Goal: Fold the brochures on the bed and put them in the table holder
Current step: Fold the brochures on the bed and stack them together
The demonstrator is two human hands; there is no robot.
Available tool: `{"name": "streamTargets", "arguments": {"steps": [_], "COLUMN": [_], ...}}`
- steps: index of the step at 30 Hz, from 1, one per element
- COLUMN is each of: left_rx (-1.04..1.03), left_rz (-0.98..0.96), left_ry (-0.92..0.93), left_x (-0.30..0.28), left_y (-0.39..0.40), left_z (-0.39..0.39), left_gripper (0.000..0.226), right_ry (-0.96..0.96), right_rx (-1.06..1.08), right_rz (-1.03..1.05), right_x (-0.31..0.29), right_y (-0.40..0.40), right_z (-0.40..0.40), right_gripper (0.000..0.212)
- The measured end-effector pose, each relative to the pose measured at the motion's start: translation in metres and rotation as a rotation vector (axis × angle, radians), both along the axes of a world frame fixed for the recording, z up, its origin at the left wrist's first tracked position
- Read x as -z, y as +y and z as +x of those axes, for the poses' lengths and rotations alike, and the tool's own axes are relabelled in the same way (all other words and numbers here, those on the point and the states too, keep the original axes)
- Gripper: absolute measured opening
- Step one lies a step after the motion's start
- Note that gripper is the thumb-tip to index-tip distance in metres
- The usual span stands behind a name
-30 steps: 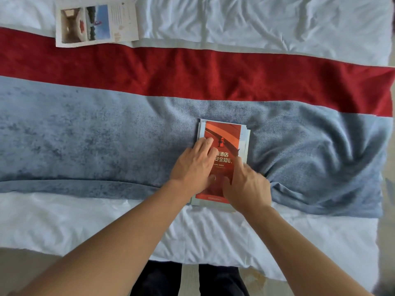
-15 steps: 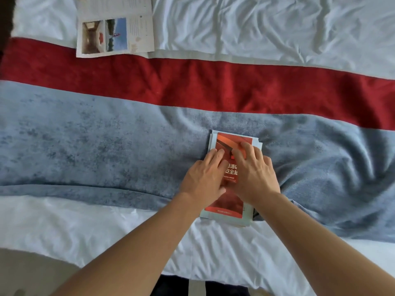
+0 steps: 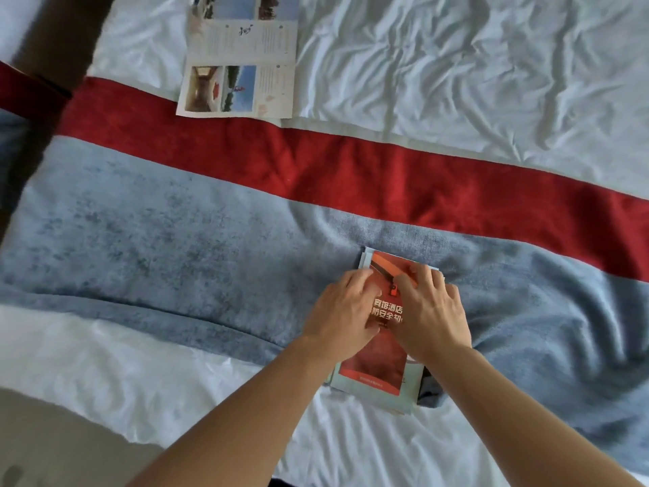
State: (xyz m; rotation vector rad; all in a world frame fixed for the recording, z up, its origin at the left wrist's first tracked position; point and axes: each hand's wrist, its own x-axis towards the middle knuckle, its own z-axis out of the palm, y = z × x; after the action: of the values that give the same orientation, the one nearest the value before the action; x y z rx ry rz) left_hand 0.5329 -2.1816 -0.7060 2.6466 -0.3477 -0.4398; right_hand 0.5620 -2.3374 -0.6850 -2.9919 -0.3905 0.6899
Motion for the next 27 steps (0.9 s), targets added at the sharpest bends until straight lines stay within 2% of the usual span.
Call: {"name": "streamTargets", "arguments": {"steps": [2, 5, 12, 20, 27], "left_rx": [-0.144, -0.244, -0.383, -0.327, -0.266], "left_rz": [-0.081, -0.119, -0.015, 0.196, 0.253], "left_ry": [-0.024, -0.071, -0.145, -0.045, -0.098], "left_x": [-0.008, -0.019, -0.029, -0.006, 0.023], "left_y": [0.007, 0.025, 0.106, 0.193, 0.22], "left_z": [0.015, 0.041, 0.103, 0.17, 0.223], "left_gripper": [0.045, 0.043, 0.043, 0.046, 0.032], "right_ry": [-0.024, -0.072, -0.098, -0.072, -0.115], "right_rx": [-0.001, 0.002, -0.058, 0.0, 0.034], "right_rz": [0.015, 0.069, 0.125, 0.222, 0.244], "right_x": [-0.006, -0.015, -0.022, -0.005, 0.027], "right_y": [0.006, 0.023, 0.09, 0.15, 0.179], "right_z": [0.005, 0.02, 0.065, 0.108, 0.128], "right_gripper": [0.05, 0.051, 0.05, 0.051, 0.047]}}
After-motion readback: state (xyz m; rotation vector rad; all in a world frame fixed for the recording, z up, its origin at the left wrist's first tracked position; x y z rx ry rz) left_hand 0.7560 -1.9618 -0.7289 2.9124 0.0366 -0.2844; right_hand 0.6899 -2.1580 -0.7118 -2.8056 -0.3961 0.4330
